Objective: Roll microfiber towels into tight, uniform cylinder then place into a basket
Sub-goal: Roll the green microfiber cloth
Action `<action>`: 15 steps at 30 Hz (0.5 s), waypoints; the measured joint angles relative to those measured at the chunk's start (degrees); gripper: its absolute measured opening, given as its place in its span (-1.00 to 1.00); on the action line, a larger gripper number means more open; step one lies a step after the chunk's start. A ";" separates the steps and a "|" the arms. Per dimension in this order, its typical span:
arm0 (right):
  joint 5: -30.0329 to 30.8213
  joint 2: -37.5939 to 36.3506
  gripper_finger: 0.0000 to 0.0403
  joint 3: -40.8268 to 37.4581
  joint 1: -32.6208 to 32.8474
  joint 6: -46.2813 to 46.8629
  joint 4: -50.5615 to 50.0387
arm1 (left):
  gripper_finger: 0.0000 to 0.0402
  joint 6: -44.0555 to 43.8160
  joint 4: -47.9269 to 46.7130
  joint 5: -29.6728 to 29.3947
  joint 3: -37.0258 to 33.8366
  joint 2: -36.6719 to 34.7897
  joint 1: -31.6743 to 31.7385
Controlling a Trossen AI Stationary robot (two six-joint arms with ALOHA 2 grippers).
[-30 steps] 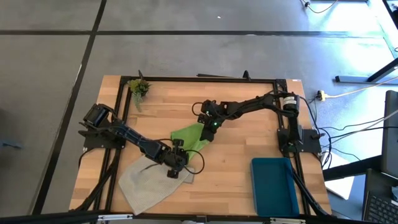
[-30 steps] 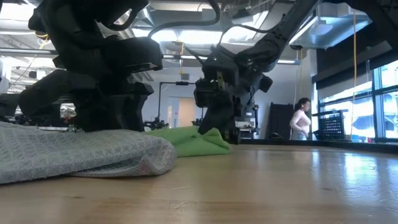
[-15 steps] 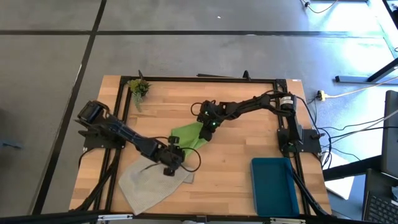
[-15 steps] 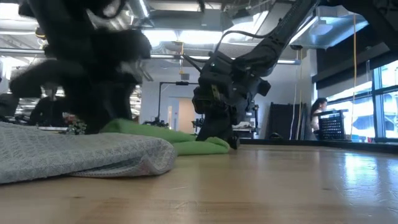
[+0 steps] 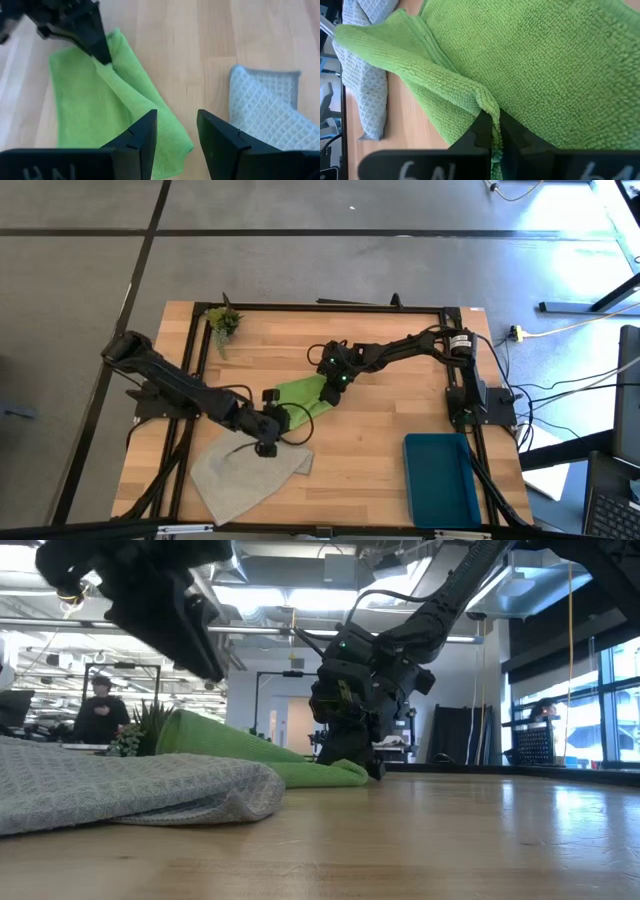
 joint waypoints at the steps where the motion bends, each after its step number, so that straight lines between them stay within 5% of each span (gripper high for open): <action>1: 0.00 0.02 -0.94 0.00 0.00 0.00 -0.01 | -0.34 0.00 0.05 -0.03 0.00 -0.36 0.00; 15: -0.06 0.02 -0.94 -0.10 0.02 0.23 0.26 | -0.34 -1.21 0.47 -1.71 0.07 5.78 0.41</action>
